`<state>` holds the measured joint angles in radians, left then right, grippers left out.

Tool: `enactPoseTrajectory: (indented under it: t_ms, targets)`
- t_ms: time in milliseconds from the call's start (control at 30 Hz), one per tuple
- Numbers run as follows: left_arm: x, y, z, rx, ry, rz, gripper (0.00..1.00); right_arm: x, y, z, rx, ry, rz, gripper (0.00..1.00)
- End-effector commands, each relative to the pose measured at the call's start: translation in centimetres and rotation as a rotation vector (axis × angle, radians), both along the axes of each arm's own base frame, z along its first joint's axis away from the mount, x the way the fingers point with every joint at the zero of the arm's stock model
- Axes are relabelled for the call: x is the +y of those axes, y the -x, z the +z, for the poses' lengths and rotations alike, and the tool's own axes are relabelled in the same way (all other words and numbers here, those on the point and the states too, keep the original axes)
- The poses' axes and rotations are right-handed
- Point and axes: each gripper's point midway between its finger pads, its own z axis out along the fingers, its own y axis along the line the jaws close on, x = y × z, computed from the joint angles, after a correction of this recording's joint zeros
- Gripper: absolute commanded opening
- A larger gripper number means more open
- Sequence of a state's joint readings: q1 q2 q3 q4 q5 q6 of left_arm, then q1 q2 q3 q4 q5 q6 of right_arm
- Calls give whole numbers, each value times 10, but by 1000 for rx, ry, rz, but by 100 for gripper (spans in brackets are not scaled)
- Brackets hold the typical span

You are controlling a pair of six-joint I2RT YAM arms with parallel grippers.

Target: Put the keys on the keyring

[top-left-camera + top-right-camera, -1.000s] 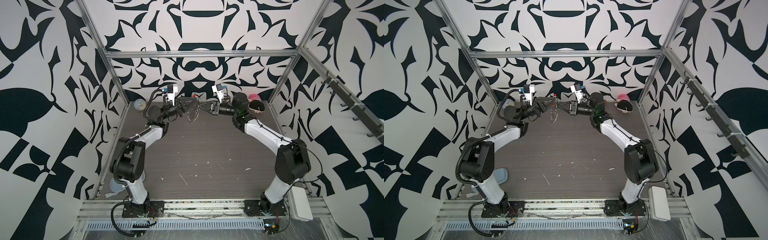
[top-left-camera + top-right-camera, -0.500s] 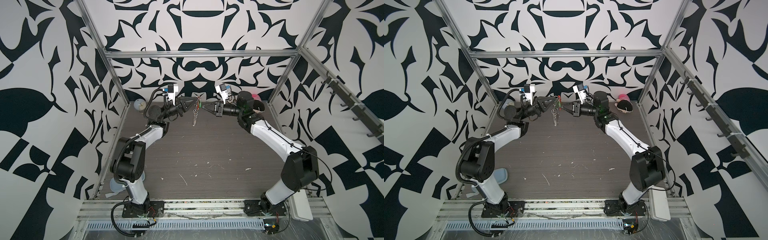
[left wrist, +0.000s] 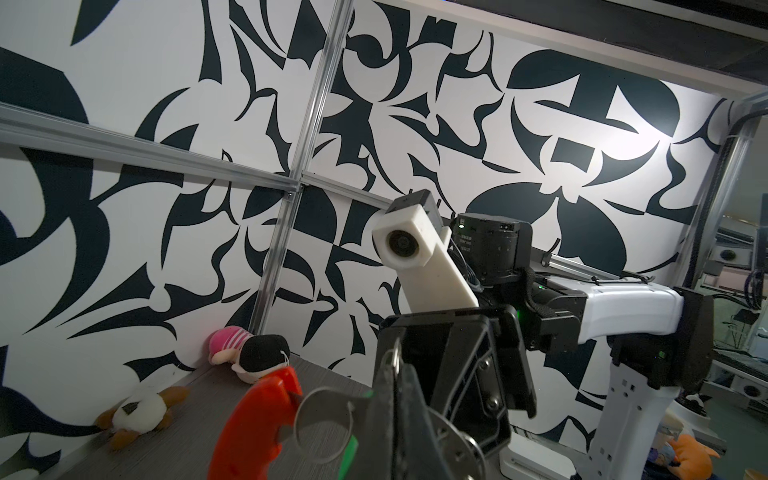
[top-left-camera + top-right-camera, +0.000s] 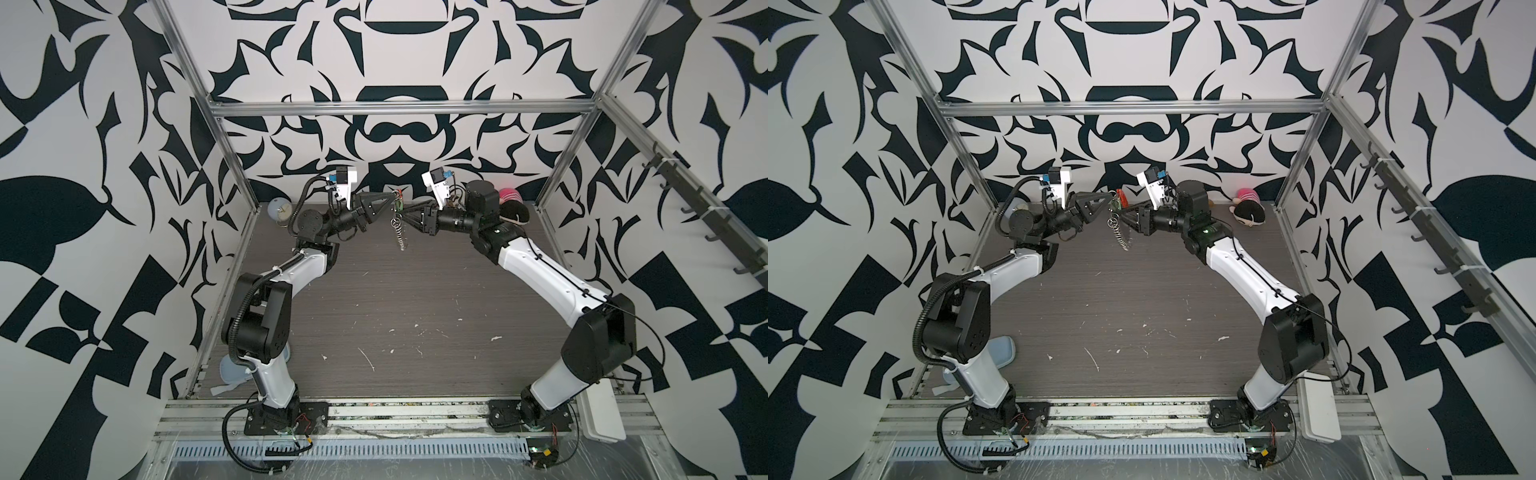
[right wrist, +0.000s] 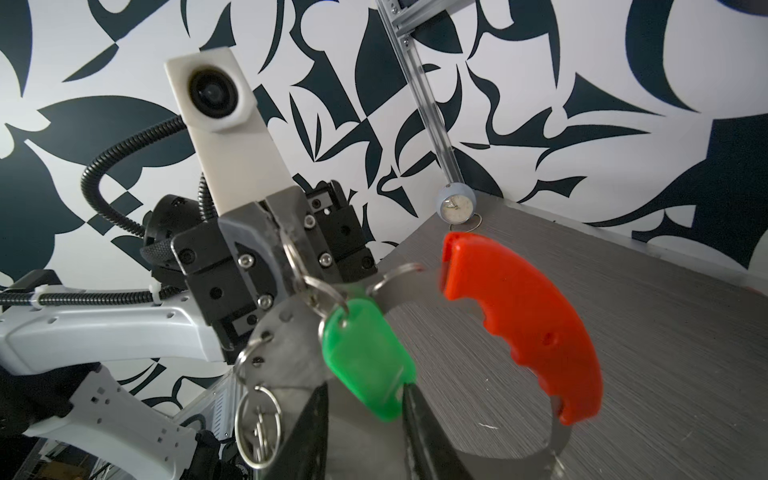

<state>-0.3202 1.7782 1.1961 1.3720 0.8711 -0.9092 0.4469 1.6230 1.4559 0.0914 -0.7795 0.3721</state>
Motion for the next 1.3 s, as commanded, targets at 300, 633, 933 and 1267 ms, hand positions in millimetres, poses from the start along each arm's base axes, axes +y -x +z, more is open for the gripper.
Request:
enactPoseTrajectory:
  t_ms: [300,633,933,1267]
  targets:
    - [2,6,21,-79,40,-3,0,7,-11,33,-125,12,-24,20]
    - [4,5,27,-94,59,23,0,6,8,16,-100,86,27,0]
    - [2,5,26,-99,61,26,0,29,38,-11,-10,157,210,0]
    - [-4,7,17,-71,47,-3,0,30,39,3,-25,120,209,13]
